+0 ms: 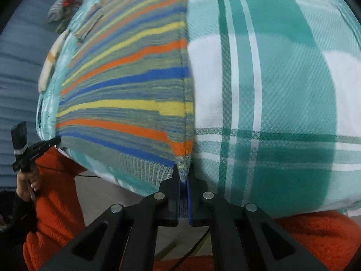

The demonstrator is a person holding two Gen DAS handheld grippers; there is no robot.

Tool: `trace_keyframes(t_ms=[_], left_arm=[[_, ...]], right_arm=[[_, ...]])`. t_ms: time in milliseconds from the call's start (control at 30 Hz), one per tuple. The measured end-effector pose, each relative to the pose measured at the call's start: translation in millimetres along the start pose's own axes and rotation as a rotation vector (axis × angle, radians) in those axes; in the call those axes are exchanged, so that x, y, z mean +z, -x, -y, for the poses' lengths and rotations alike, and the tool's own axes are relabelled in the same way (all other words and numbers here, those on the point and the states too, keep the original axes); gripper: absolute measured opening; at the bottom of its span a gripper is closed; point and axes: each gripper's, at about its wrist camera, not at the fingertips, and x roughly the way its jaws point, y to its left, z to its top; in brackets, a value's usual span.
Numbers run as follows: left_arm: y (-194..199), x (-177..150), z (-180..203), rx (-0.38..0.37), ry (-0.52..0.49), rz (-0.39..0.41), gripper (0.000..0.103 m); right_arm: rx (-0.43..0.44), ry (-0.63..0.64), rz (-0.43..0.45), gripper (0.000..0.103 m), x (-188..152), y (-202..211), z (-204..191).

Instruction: Fold small clothes

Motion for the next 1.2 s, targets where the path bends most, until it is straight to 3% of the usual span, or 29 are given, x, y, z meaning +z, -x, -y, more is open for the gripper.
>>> trace_keyframes(t_ms=[167, 300, 367, 400, 433, 467, 500, 567, 667, 733, 867, 1000, 1133, 1200], left_arm=[[-15, -8, -7, 0.046, 0.051, -0.006, 0.0], [-11, -9, -1, 0.096, 0.028, 0.007, 0.003], [-7, -11, 7, 0.143, -0.002, 0.018, 0.011], [-6, -11, 11, 0.154, -0.005, 0.02, 0.025], [-3, -13, 12, 0.163, 0.001, 0.019, 0.047], [4, -15, 12, 0.18, 0.009, 0.033, 0.058], [11, -17, 14, 0.2, 0.016, 0.054, 0.07], [34, -22, 12, 0.251, 0.035, 0.127, 0.073], [68, -20, 1, 0.303, 0.112, 0.241, 0.078], [84, -14, -4, 0.309, 0.175, 0.315, 0.082], [98, -4, -7, 0.271, 0.288, 0.405, 0.084], [99, -6, -8, 0.248, 0.34, 0.413, 0.084], [91, -12, -7, 0.273, 0.355, 0.388, 0.084], [85, -16, -11, 0.283, 0.369, 0.358, 0.084]], right_arm=[[-0.02, -0.017, 0.012, 0.004, 3, -2, 1], [-0.045, -0.027, 0.016, 0.004, 3, -8, 1], [-0.062, -0.009, 0.024, 0.005, 3, -7, -2], [-0.063, 0.003, 0.025, 0.008, 4, -7, -5], [-0.057, 0.007, 0.017, 0.02, 3, -6, -8], [-0.058, 0.004, 0.003, 0.036, 2, -3, -8], [-0.066, 0.007, 0.003, 0.043, 1, 3, -8], [-0.105, 0.039, 0.031, 0.048, 0, 22, -8], [-0.277, 0.165, 0.127, 0.048, 14, 61, -9], [-0.38, 0.274, 0.217, 0.048, 39, 84, -17], [-0.392, 0.489, 0.369, 0.051, 108, 96, -49], [-0.415, 0.658, 0.375, 0.053, 181, 44, -78], [-0.431, 0.674, 0.339, 0.051, 229, -15, -80], [-0.404, 0.605, 0.364, 0.022, 243, -16, -68]])
